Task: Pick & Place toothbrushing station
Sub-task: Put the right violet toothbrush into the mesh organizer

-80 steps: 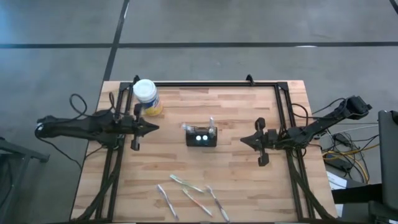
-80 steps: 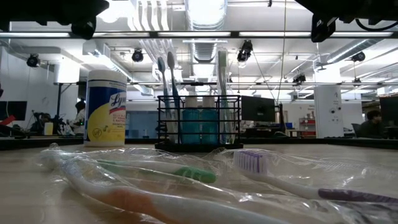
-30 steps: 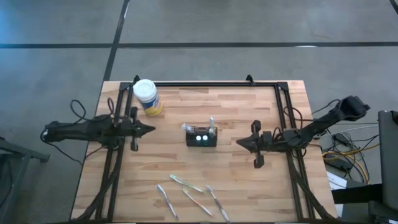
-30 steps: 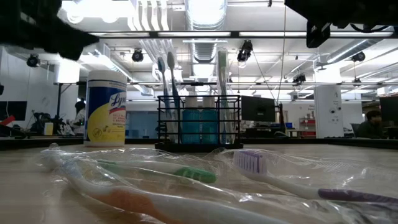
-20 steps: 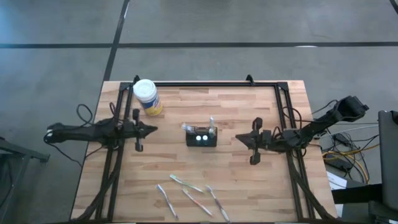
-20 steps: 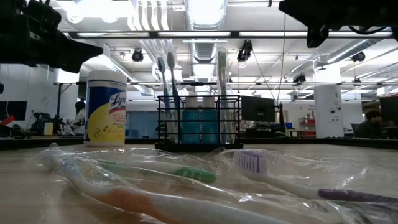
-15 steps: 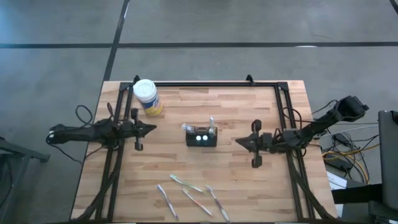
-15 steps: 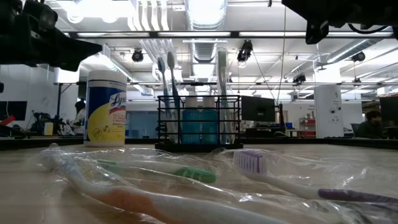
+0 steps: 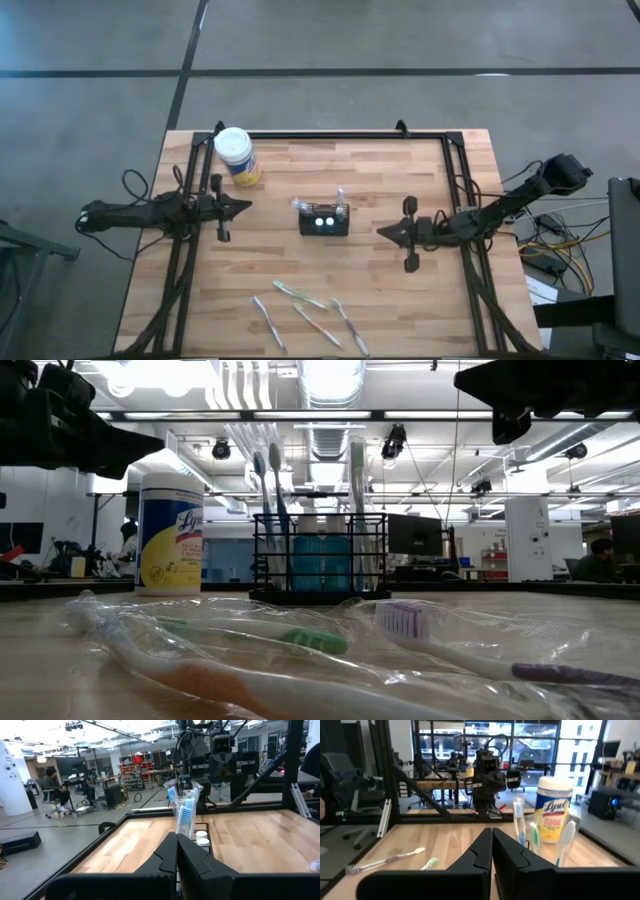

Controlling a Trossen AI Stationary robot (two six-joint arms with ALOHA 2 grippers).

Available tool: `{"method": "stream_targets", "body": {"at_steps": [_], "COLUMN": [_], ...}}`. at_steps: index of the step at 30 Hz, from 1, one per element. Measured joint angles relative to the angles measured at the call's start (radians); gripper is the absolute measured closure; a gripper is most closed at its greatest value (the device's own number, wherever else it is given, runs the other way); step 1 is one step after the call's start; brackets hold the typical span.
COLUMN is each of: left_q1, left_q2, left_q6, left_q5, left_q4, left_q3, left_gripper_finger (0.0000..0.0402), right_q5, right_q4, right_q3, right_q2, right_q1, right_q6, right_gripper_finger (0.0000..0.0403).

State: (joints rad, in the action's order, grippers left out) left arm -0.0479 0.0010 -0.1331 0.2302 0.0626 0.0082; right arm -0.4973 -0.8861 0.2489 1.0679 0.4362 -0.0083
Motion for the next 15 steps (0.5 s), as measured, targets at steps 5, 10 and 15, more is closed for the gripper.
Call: {"method": "stream_targets", "body": {"at_steps": [5, 10, 15], "left_q1": [0.000, 0.000, 0.000], "left_q2": [0.001, 0.003, 0.003], "left_q6": [-0.006, 0.028, 0.028], "left_q5": [0.004, 0.005, 0.006], "left_q4": [-0.014, -0.038, -0.044], "left_q3": [0.000, 0.014, 0.022], "left_gripper_finger": [0.0396, 0.0392, 0.0391], "right_q5": [0.000, 0.000, 0.007], "right_q4": [0.100, 0.433, 0.805], "right_q3": [0.035, 0.139, 0.325], "right_q2": [-0.001, 0.002, 0.079], "right_q1": [0.000, 0.000, 0.016], "right_q6": [0.030, 0.220, 0.472], "right_gripper_finger": [0.0394, 0.0394, 0.0376]}}
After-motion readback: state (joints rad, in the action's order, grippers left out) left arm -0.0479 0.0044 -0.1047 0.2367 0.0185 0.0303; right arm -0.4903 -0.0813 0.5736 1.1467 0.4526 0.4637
